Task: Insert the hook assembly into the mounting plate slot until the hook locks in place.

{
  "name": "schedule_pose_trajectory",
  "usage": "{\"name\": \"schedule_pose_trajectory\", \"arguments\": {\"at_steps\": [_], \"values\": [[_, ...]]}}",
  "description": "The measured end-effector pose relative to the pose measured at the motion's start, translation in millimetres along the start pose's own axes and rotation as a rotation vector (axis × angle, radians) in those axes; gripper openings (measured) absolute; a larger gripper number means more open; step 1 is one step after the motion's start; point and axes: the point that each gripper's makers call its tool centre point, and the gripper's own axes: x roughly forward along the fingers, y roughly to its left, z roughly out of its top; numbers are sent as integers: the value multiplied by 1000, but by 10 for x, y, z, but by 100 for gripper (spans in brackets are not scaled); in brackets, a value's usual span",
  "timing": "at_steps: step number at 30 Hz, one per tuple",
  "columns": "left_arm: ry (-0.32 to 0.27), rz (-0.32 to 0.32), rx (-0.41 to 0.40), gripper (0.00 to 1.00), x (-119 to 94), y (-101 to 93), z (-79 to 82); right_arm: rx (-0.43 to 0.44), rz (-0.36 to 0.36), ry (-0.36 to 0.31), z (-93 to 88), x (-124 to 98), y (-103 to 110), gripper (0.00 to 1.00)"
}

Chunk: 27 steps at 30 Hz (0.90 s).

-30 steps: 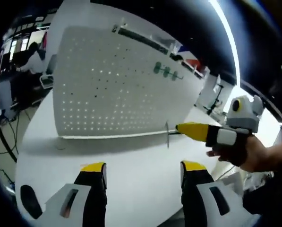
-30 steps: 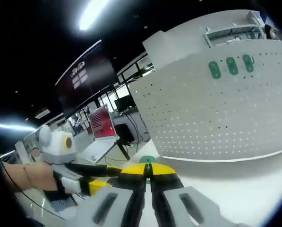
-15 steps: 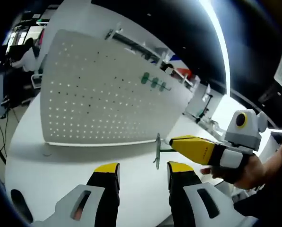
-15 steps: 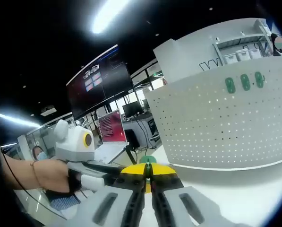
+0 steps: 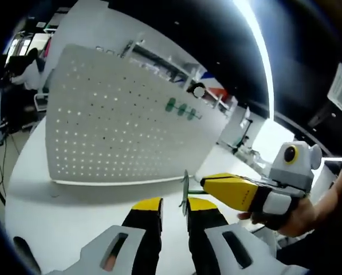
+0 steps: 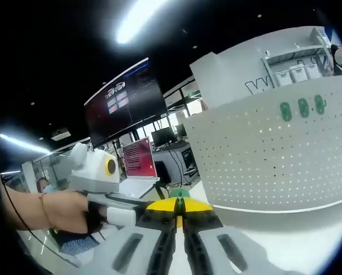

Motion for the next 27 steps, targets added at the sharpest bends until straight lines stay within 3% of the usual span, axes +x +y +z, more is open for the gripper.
{"name": "schedule_pose_trajectory", "arguments": {"at_steps": [4, 14, 23, 27], "values": [[5, -37, 8, 5, 16, -106, 9, -10, -5, -7, 16, -15, 2, 0], [6, -49, 16, 2, 12, -191, 55, -27, -26, -37, 105, -75, 28, 0], [20, -48, 71, 1, -12, -246, 68, -16, -32, -44, 140, -114, 42, 0], [21, -47, 87, 1, -24, -251, 81, 33, -20, -21, 148, -113, 43, 1]]}}
